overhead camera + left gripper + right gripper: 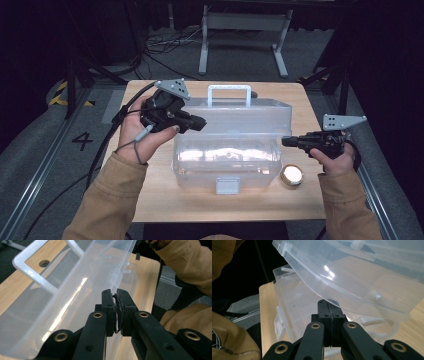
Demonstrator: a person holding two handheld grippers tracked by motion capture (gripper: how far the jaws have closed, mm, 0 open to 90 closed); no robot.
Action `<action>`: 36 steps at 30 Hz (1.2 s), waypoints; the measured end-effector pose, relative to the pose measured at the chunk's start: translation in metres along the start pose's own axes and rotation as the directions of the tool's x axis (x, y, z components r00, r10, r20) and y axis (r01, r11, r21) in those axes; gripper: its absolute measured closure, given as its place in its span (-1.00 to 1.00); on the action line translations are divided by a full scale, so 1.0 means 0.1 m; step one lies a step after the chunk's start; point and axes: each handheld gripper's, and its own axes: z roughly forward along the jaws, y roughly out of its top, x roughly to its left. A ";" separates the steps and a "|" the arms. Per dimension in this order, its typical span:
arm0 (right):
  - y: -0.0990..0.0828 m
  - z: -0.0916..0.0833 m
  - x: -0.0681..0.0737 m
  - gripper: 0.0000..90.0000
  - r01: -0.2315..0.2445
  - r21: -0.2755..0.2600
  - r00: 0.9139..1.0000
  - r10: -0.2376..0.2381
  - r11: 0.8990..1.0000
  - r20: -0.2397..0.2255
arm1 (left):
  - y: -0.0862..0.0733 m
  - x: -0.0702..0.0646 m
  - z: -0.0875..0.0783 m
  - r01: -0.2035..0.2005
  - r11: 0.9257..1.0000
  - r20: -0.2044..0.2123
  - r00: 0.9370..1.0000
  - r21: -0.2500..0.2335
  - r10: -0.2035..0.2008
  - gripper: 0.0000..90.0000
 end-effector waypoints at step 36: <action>0.09 0.09 -0.06 1.00 -0.018 -0.089 0.998 0.022 0.996 0.053 | -0.70 0.12 0.38 0.134 0.991 -0.052 0.990 0.000 -0.133 0.90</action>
